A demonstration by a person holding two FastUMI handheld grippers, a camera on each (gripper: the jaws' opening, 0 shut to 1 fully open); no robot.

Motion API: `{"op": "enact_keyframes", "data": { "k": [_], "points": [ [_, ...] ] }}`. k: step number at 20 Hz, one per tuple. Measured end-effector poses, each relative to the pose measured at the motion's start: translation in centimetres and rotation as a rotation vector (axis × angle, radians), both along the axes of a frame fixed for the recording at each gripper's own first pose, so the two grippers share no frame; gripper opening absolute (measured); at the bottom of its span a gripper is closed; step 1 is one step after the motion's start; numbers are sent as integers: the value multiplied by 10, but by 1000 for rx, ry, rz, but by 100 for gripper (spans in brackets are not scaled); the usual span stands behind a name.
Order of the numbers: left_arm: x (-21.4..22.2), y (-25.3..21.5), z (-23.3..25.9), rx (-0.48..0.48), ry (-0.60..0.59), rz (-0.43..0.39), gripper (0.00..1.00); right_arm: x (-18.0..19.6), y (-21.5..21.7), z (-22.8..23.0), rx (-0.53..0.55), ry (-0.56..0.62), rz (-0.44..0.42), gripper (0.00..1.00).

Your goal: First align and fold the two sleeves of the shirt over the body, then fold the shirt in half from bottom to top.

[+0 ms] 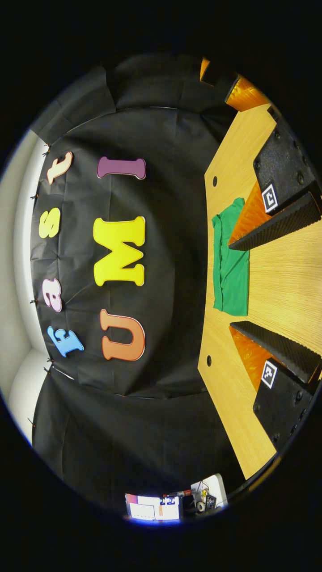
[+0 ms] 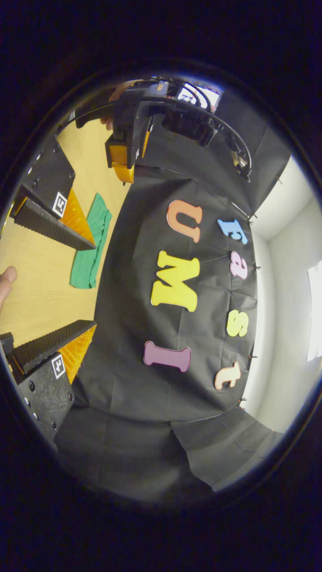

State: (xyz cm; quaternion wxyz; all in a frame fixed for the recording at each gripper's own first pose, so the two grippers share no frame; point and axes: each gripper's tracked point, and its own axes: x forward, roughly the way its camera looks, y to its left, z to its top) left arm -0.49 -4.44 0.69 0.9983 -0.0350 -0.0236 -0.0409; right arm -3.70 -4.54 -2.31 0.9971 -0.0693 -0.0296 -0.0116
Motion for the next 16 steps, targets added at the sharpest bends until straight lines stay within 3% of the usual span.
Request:
{"op": "enact_keyframes", "data": {
  "k": [6,16],
  "points": [
    [-15,16,16,-5,-77,18,100,0,-16,-1,44,7,-25,94],
    [-11,6,-1,-39,-22,-32,100,0,8,-11,25,49,27,95]
  ]
}}
